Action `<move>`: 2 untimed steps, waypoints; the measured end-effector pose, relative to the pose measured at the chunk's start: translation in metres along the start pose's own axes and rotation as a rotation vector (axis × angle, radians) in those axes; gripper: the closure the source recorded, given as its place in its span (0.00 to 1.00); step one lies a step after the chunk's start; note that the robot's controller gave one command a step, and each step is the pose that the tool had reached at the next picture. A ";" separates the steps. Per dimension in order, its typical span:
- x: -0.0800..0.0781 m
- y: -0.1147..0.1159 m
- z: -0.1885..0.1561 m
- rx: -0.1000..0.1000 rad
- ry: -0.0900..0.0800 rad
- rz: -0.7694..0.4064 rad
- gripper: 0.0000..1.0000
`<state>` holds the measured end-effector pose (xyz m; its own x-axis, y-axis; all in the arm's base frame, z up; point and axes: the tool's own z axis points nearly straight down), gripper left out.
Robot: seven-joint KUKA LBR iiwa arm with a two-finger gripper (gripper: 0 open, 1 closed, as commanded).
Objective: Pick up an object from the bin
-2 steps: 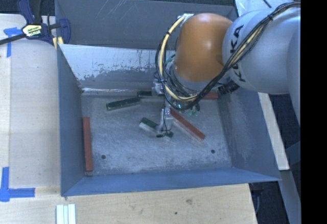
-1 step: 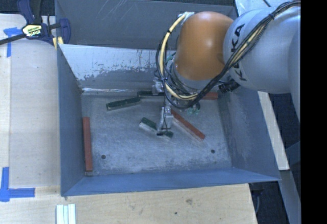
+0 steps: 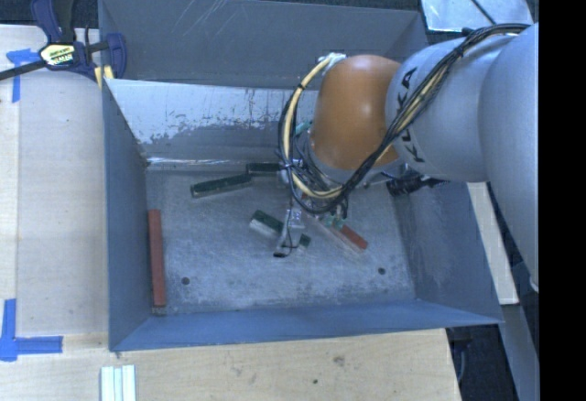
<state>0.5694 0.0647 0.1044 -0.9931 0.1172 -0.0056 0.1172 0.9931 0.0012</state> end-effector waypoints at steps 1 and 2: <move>0.006 -0.001 0.036 0.002 0.005 0.002 0.00; 0.008 -0.013 0.034 0.001 0.005 0.022 0.00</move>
Offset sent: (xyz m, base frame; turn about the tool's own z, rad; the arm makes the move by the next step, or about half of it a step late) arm -0.0109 -0.0131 -0.0344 0.0250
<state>0.5598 0.0531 0.0704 -0.9902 0.1394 -0.0005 0.1394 0.9902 0.0000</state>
